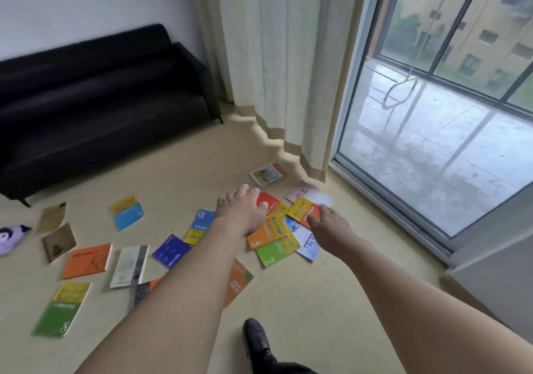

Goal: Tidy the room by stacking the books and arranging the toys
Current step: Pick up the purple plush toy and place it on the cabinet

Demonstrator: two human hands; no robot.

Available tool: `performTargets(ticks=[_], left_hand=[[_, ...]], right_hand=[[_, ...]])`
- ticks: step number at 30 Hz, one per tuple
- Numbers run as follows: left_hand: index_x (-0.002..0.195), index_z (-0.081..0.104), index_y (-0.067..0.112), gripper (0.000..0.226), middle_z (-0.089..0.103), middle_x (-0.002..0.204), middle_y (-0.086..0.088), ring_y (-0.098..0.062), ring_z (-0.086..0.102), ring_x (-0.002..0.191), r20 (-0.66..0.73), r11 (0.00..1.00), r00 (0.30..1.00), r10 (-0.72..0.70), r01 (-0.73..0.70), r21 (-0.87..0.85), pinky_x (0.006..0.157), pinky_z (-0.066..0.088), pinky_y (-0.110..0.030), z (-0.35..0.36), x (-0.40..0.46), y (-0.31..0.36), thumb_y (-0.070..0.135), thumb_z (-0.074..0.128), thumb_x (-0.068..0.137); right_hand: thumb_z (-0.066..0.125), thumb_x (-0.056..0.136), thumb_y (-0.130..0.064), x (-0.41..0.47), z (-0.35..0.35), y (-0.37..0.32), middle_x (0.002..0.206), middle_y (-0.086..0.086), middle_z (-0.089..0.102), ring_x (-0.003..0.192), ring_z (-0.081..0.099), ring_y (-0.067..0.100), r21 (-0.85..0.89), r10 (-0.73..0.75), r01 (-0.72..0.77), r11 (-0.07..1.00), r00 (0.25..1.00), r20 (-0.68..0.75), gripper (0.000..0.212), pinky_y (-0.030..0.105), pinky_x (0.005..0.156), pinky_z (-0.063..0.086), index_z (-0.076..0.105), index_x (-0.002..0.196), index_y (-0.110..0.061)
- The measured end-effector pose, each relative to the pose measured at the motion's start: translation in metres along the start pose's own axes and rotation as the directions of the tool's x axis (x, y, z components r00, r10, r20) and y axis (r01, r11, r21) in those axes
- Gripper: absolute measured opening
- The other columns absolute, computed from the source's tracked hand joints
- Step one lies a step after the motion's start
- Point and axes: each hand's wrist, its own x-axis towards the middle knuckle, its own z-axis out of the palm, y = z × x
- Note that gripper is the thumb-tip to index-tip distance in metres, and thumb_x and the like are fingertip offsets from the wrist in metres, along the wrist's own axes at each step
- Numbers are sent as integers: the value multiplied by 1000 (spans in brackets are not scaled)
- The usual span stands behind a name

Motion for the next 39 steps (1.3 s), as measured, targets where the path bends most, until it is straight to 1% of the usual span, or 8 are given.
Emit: performTargets(ticks=[9,13,16,21,25,28,32,39], left_hand=[[150,37,24,53,27,161,-4,-29,33,143,-4,994,995,-97,97,53,116,24,-44,-57,73,-140,46,31,102],[150,36,22,53,29,159,-4,-29,32,143,12,980,980,-199,199,-22,117,24,-45,-68,76,-217,46,30,103],[151,35,23,54,31,158,-4,-28,33,142,23,965,966,-257,257,-43,116,26,-46,-67,70,-267,47,28,103],[152,32,24,56,30,159,-3,-26,35,141,54,934,936,-348,351,-66,114,28,-48,-64,54,-372,47,26,102],[153,31,23,54,32,157,-3,-27,35,140,72,935,937,-341,346,-75,114,27,-48,-71,36,-446,45,27,103],[153,31,23,53,31,158,-5,-29,34,141,74,933,934,-349,354,-67,115,27,-48,-81,20,-519,43,27,103],[153,30,23,55,31,157,-6,-31,33,141,117,922,923,-367,377,-85,116,26,-53,-82,9,-584,44,26,103],[147,36,21,50,35,152,-8,-31,36,139,158,927,927,-339,358,-113,116,26,-52,-85,15,-645,40,28,103]], right_hand=[[32,101,-35,101,39,-146,150,18,36,138,33,33,25,-58,56,998,995,77,54,44,113,27,34,144,-4],[30,99,-34,124,69,-211,132,16,48,129,41,35,-8,-104,106,994,986,132,44,41,104,32,47,129,-7],[27,99,-35,134,95,-251,135,15,47,130,40,33,-65,-128,141,988,976,178,43,42,104,31,49,123,-7],[30,102,-33,118,136,-343,142,18,43,132,39,34,-69,-125,140,988,974,188,46,40,108,31,40,137,-4],[30,102,-32,109,179,-402,140,16,44,131,38,36,-77,-124,139,987,977,171,45,38,104,31,41,136,-5],[29,101,-33,91,224,-459,125,13,49,125,43,35,-88,-145,164,983,970,196,37,38,101,36,47,122,-8],[30,103,-33,76,260,-512,142,15,42,131,39,35,-103,-151,176,979,965,216,44,41,106,33,41,135,-5],[30,103,-28,91,306,-579,144,19,38,133,35,36,-147,-180,224,963,948,264,45,41,108,31,38,139,-4]])
